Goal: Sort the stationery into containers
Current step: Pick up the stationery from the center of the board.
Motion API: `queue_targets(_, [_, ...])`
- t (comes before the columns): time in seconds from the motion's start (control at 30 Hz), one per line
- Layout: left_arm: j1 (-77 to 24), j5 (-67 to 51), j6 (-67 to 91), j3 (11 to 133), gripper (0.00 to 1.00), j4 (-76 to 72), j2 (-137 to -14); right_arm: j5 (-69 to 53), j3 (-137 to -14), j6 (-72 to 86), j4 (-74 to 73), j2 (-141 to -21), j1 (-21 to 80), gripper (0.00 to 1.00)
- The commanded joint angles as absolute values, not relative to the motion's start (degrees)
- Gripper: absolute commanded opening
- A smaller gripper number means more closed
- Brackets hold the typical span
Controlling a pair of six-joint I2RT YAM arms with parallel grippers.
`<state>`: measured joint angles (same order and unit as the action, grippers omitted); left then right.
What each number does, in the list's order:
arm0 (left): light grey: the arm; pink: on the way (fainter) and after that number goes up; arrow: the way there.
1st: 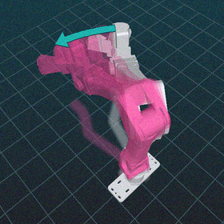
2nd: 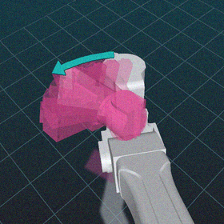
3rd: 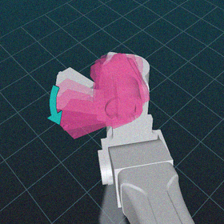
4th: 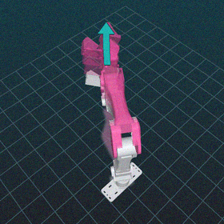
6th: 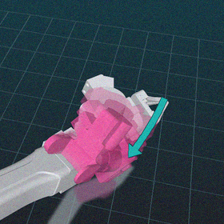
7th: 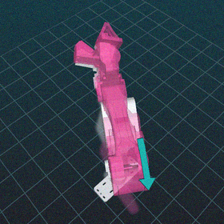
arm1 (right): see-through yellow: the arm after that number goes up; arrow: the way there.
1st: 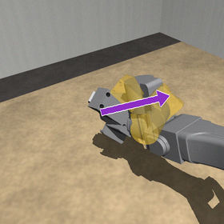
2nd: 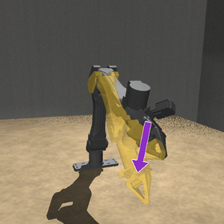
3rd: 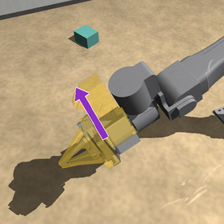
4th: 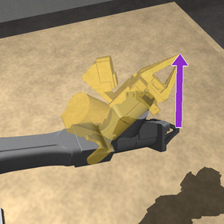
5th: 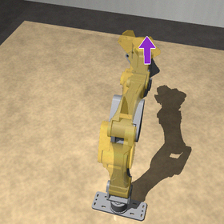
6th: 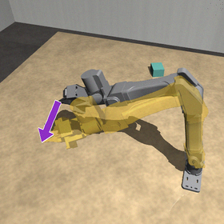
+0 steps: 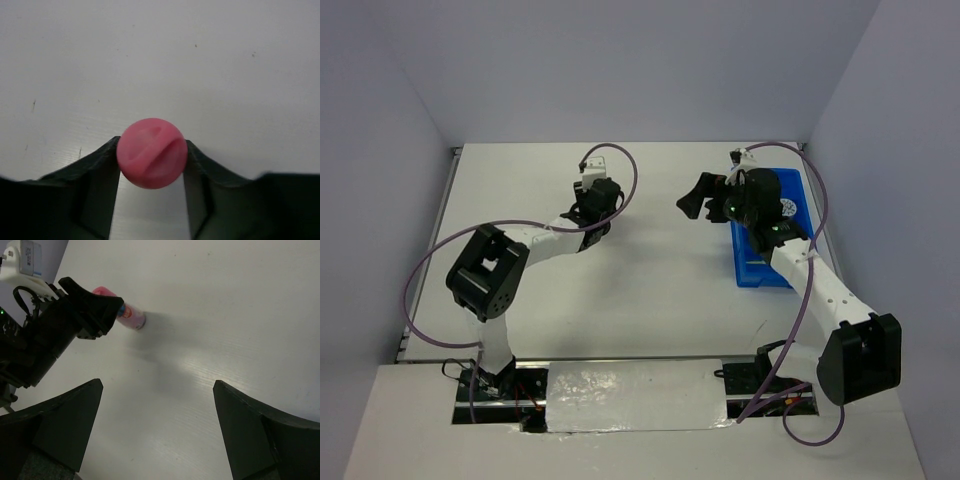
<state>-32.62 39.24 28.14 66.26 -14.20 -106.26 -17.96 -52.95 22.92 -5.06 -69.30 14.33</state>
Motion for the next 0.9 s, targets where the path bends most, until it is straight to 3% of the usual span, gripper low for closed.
queue_targets(0.0, [-31.47,40.96,27.42,68.20,0.45,-15.38,-107.49,-19.25,-53.26,22.06,-2.28,-68.12,14.94,1.00])
queue_targets(0.17, [-30.59,41.05,26.46,69.60,0.24,-13.10,-108.89,-19.33,-53.09,21.71,-1.93,-68.82,14.94,1.00])
queue_targets(0.2, [-30.50,40.96,27.06,70.04,0.08,-11.36,-108.98,-19.51,-53.09,21.71,-1.93,-68.99,14.94,1.00])
queue_targets(0.23, [-30.06,40.00,27.51,70.22,0.00,-10.55,-108.90,-19.60,-53.00,21.88,-1.76,-69.17,14.94,1.00])
queue_targets(0.4, [-29.88,29.29,28.91,66.80,0.00,-8.55,-98.81,-29.76,-50.63,17.33,6.20,-69.61,14.85,1.00])
queue_targets(0.53, [-28.22,8.92,33.12,71.09,0.00,2.24,-89.24,-44.64,-45.54,6.96,13.51,-67.86,16.42,1.00])
queue_targets(0.67, [-24.79,-18.82,41.28,68.66,0.00,0.64,-83.86,-42.47,-48.14,-3.49,6.26,-65.83,21.70,1.00])
queue_targets(0.87, [-23.73,-32.15,45.25,61.89,0.00,-8.32,-77.88,-36.31,-52.99,-0.62,2.47,-65.57,29.26,0.99])
